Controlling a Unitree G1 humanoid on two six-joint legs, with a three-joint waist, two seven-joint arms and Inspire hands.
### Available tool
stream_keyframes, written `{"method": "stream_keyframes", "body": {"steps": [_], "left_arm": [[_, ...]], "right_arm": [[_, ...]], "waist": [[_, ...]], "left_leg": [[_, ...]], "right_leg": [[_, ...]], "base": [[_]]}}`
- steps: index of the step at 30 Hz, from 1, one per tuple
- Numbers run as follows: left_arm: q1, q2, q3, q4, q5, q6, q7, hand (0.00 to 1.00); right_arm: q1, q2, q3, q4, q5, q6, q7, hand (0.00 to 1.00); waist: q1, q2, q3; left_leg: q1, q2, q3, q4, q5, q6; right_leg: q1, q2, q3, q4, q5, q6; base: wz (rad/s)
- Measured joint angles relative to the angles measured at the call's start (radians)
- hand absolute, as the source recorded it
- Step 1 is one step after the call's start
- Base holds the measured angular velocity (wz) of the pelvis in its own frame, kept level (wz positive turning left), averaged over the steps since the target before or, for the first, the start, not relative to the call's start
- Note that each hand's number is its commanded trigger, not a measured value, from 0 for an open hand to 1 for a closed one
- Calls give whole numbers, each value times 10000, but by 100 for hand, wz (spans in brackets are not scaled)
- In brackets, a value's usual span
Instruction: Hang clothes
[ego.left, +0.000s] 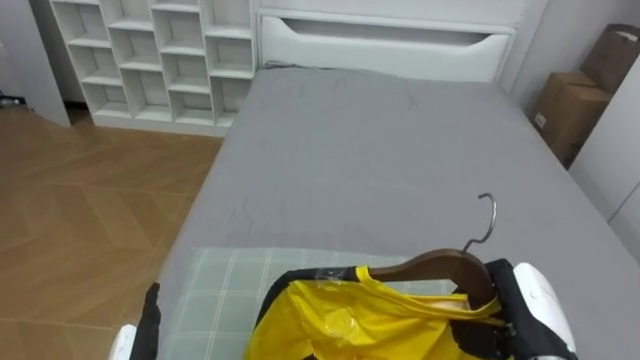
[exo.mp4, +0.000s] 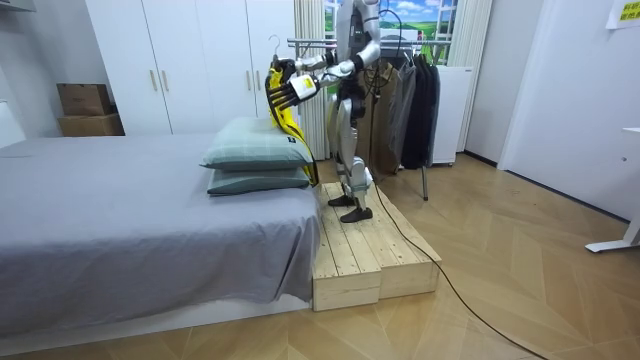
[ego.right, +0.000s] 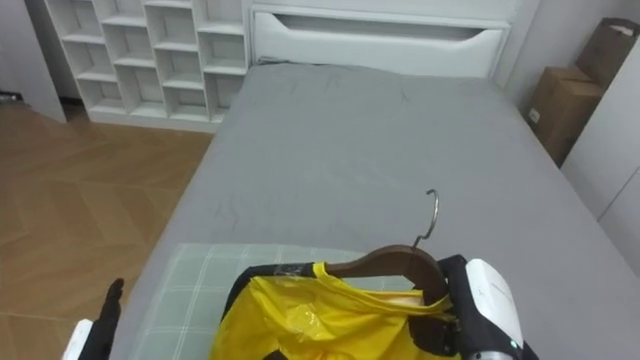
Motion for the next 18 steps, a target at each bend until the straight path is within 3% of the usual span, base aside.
{"method": "stream_keyframes", "body": {"steps": [2,5,6,7,8,9,10,11,12,13,14,15,17,18], "left_arm": [[-60,-39,-9,179,-12,0,-8,0],[-451,-58,58,348,-10,2,38,0],[-518,-57,92,348,-10,2,80,0],[-672,-49,201,351,-14,-14,133,0],[-791,-47,228,404,-33,-22,177,0],[-980,-46,204,529,-111,-25,259,0],[-1102,-50,162,555,-221,-33,320,0],[-1131,-46,146,555,-321,-35,343,0],[-1123,-48,141,553,-503,-36,389,0],[-1109,-48,200,569,-553,-21,463,0],[-1131,-56,214,569,-614,-20,500,0],[-1241,-80,162,584,-709,-20,528,0],[-1280,-264,91,619,-717,-21,525,0],[-1288,-335,88,658,-720,-21,526,0]], "right_arm": [[40,50,-1,38,-5,0,86,100],[-25,44,-3,44,-1,-2,99,100],[-99,58,7,91,3,-1,99,100],[-238,111,11,198,4,10,99,100],[-280,117,11,221,5,27,97,100],[-244,97,11,286,0,122,91,100],[-271,72,28,365,14,180,91,100],[-281,63,62,387,35,195,91,100],[-339,44,191,407,52,198,91,100],[-571,49,405,550,59,176,88,100],[-678,49,459,659,95,158,84,100],[-873,34,519,884,197,206,83,100],[-1088,25,538,1157,247,258,104,100],[-1131,24,542,1153,333,263,109,100]], "waist": [[-69,-48,28],[-63,-90,35],[-7,-79,42],[138,-20,45],[260,34,110],[288,56,124],[427,83,132],[620,74,132],[914,37,133],[1003,8,135],[946,-8,142],[829,-65,190],[787,-60,195],[707,-90,195]], "left_leg": [[-23,36,406,91,-1,-1],[-368,284,2180,229,-10,7],[-415,371,2556,220,-10,7],[-576,604,3579,192,-11,13],[-582,710,4046,147,-53,76],[-496,784,4793,68,-91,86],[-429,822,5414,-27,-172,11],[-407,838,5832,-12,-189,-15],[-347,879,6740,98,-258,-120],[-395,906,7228,317,-348,-171],[-472,936,7380,458,-369,-177],[-609,1041,7607,772,-374,-176],[-726,1283,7657,1141,-404,-230],[-779,1512,7750,1403,-461,-310]], "right_leg": [[-197,-42,57,142,1,0],[-1247,92,60,531,372,-124],[-1417,160,29,452,544,-167],[-1543,256,-471,303,877,-254],[-1606,200,-1057,591,794,-244],[-1668,-144,-1999,1623,258,-225],[-1652,-553,-2575,2554,-248,-197],[-1623,-782,-2752,2894,-434,-207],[-1431,-1235,-3044,3236,-634,-105],[-1178,-1569,-3140,3141,-903,189],[-1120,-1707,-3170,3005,-990,281],[-1217,-1681,-3346,2696,-1097,202],[-1440,-1587,-3224,2644,-1157,19],[-1502,-1474,-3183,2650,-1195,-141]], "base": [[-59],[-105],[-156],[-135],[-153],[-139],[-147],[-194],[-203],[-182],[-109],[-76],[-63],[-36]]}}
